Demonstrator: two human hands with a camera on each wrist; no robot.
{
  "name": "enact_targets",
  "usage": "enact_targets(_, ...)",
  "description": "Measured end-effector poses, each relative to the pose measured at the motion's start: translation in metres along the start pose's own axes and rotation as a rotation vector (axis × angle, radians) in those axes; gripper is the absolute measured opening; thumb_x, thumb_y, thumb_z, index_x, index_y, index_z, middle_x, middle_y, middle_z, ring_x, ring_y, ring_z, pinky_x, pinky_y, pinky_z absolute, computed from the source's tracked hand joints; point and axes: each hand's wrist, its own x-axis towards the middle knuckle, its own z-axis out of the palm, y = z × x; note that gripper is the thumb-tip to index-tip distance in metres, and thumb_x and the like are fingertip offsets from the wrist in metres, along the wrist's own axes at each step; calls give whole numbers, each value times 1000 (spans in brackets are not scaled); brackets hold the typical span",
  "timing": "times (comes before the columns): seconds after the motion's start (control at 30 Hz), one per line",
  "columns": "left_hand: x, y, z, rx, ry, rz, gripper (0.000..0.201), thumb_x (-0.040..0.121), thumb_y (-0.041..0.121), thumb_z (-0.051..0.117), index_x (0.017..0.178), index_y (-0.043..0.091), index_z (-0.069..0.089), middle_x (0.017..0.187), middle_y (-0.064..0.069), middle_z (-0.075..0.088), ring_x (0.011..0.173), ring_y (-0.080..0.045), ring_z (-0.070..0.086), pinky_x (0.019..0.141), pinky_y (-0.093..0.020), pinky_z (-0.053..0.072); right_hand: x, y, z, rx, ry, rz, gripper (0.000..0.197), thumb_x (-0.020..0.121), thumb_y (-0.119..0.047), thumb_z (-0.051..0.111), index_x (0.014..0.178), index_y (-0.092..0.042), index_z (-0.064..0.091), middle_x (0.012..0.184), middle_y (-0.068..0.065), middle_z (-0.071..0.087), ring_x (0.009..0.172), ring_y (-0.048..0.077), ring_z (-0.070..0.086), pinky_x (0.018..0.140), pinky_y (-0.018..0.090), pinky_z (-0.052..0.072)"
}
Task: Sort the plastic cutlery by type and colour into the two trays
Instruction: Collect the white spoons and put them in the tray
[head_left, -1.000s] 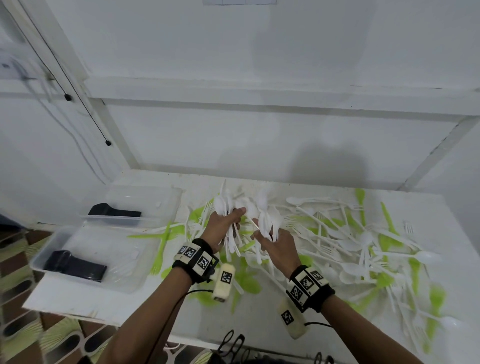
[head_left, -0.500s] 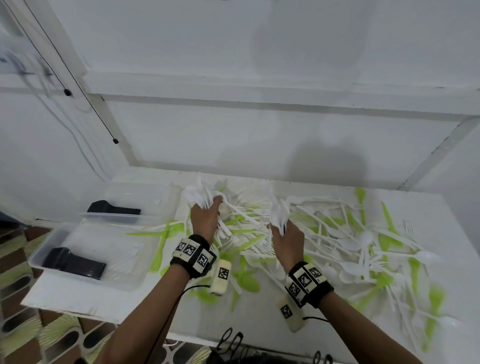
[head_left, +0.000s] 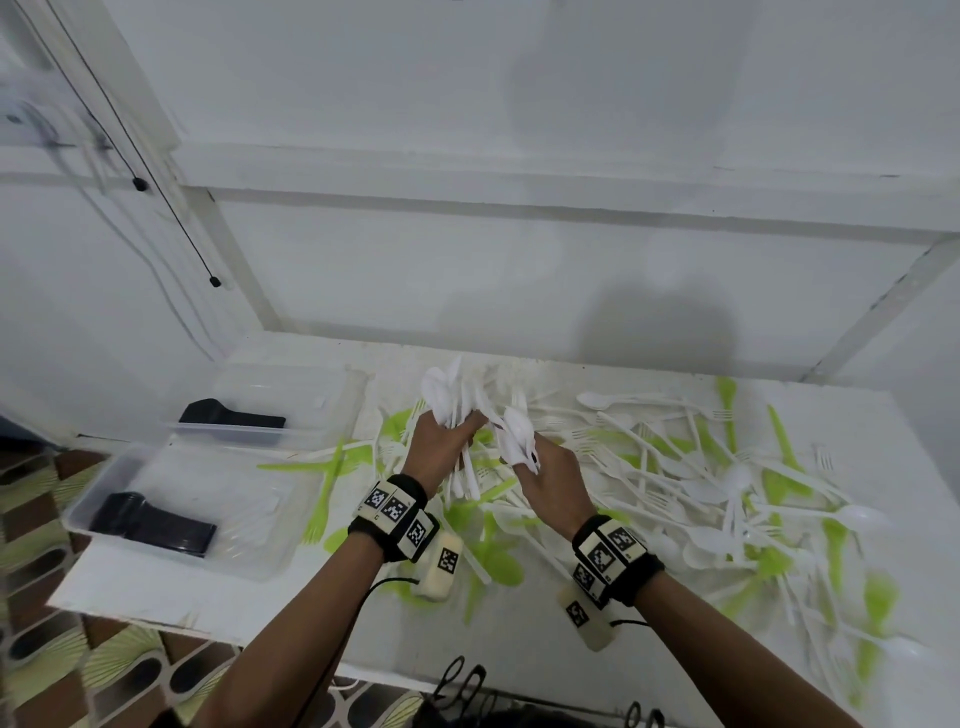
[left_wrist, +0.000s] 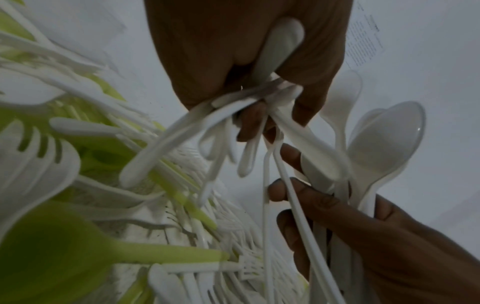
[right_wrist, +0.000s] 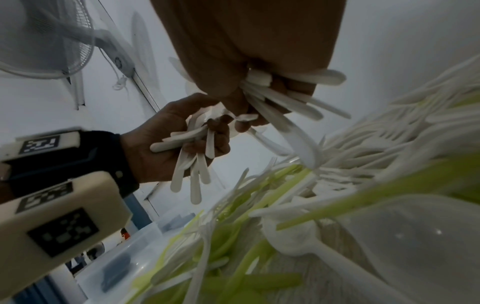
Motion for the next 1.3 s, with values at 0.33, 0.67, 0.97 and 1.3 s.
enact_targets(0.33, 3, -8, 7, 10, 114, -44, 31, 86, 32, 74, 84, 2, 74, 76, -8, 74, 70, -24, 71, 67, -36, 56, 0, -12, -14, 298, -153, 161, 28, 103, -28, 57, 128, -34, 69, 66, -21, 64, 56, 1, 57, 56, 22, 48)
enact_targets(0.67, 1, -4, 7, -193, -5, -72, 17, 97, 14, 65, 95, 0, 75, 85, -11, 78, 55, -12, 62, 52, -24, 49, -3, 6, -18, 64, -159, 223, 26, 102, -18, 54, 114, -26, 76, 56, -37, 55, 58, -13, 54, 62, 8, 35)
enact_targets(0.97, 3, -9, 1, -210, -3, -140, 21, 96, 16, 67, 81, 2, 64, 53, -10, 51, 36, -18, 41, 39, -23, 33, -5, -4, -26, 362, -346, 419, 32, 95, -3, 50, 108, -13, 77, 54, -5, 38, 43, 8, 33, 48, 21, 29)
enact_targets(1.3, 0, -12, -2, -292, -94, -147, 36, 94, 23, 71, 103, -12, 67, 63, -13, 51, 35, -14, 40, 36, -21, 30, 0, -13, -41, 647, -656, 604, 35, 95, -4, 48, 116, -11, 75, 67, 1, 26, 45, 12, 18, 51, 27, 15)
